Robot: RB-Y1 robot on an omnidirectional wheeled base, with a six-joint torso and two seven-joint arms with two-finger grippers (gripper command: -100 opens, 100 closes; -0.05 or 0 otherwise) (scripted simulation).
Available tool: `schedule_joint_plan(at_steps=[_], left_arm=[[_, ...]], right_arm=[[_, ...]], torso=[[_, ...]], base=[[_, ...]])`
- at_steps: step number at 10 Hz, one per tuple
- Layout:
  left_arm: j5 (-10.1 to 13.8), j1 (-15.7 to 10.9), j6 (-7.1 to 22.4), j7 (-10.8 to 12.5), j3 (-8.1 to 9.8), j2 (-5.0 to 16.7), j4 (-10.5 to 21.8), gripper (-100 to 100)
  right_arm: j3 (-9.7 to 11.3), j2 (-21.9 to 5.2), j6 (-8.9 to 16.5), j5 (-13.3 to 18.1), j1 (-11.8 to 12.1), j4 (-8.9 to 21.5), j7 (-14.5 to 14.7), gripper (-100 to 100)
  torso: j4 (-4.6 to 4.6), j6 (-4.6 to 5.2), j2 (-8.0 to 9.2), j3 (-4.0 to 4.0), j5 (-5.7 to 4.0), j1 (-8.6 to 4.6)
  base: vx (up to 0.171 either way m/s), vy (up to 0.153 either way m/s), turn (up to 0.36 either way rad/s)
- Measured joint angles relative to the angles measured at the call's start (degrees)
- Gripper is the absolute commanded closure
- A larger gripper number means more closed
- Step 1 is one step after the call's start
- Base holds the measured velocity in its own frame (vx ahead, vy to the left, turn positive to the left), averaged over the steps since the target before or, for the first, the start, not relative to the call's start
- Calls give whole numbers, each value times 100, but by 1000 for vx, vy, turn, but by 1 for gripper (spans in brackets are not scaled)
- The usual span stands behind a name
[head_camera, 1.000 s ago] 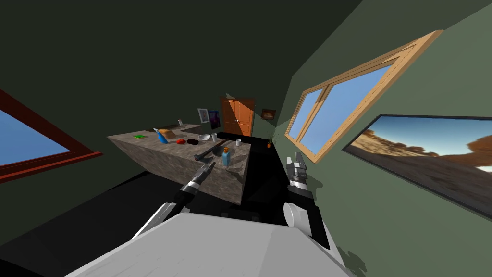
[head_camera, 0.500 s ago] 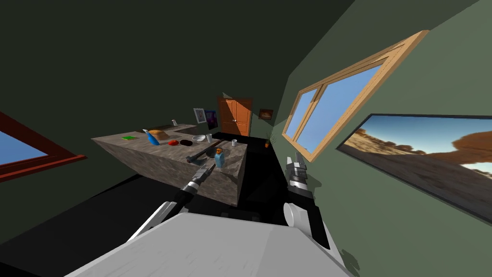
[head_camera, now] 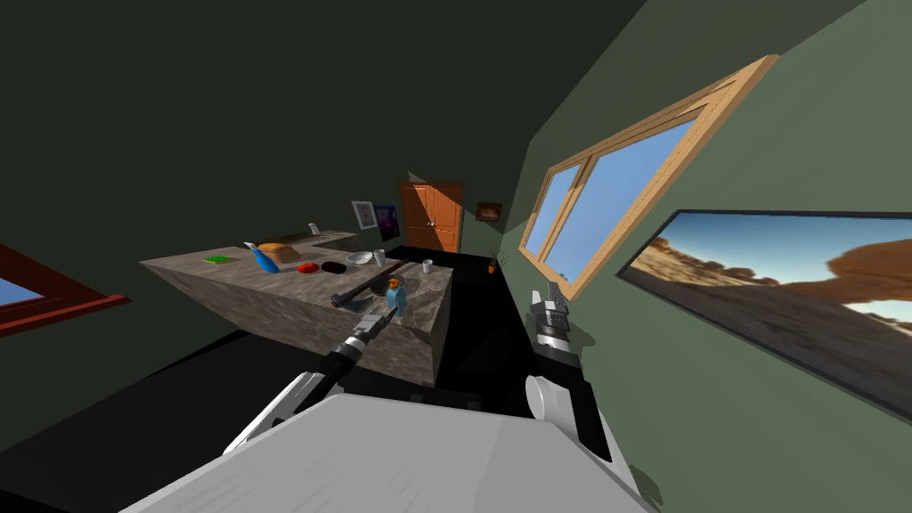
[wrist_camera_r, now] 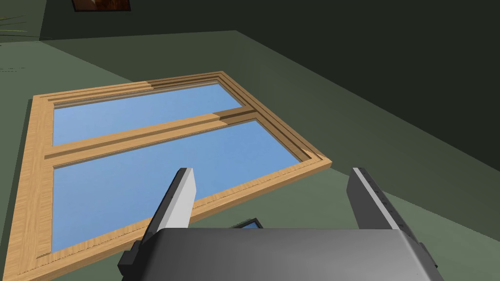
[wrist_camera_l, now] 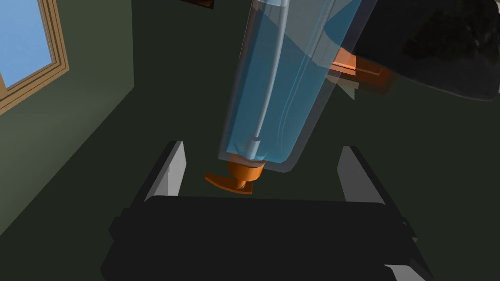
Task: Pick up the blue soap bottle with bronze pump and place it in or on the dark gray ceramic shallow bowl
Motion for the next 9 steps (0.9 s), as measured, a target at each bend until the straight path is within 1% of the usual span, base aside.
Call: schedule_joint_plan(at_steps=[1, 2, 3, 7, 8, 9], left_arm=[[-2, -4, -4, -21, 4, 5, 8, 0], [-2, -4, -4, -19, 3, 4, 7, -100], [-2, -4, -4, -19, 3, 4, 7, 100], [-2, -4, -4, -19, 3, 4, 7, 100], [-2, -4, -4, -19, 3, 4, 7, 0], [-2, -4, -4, -19, 3, 4, 7, -100]], right_arm=[[0, 0, 0, 0, 0, 0, 0, 0], [0, 0, 0, 0, -1, 0, 0, 0], [0, 0, 0, 0, -1, 0, 0, 0], [0, 0, 0, 0, -1, 0, 0, 0], [0, 0, 0, 0, -1, 0, 0, 0], [0, 0, 0, 0, -1, 0, 0, 0]], torso=[[1, -1, 12, 6, 2, 9], [5, -1, 25, 14, 3, 14], [6, -1, 31, 17, 4, 16], [7, -1, 35, 20, 4, 17], [7, -1, 35, 20, 4, 17], [7, -1, 35, 20, 4, 17]], base=[[8, -4, 2], [0, 0, 0], [0, 0, 0], [0, 0, 0], [0, 0, 0], [-63, 15, 190]])
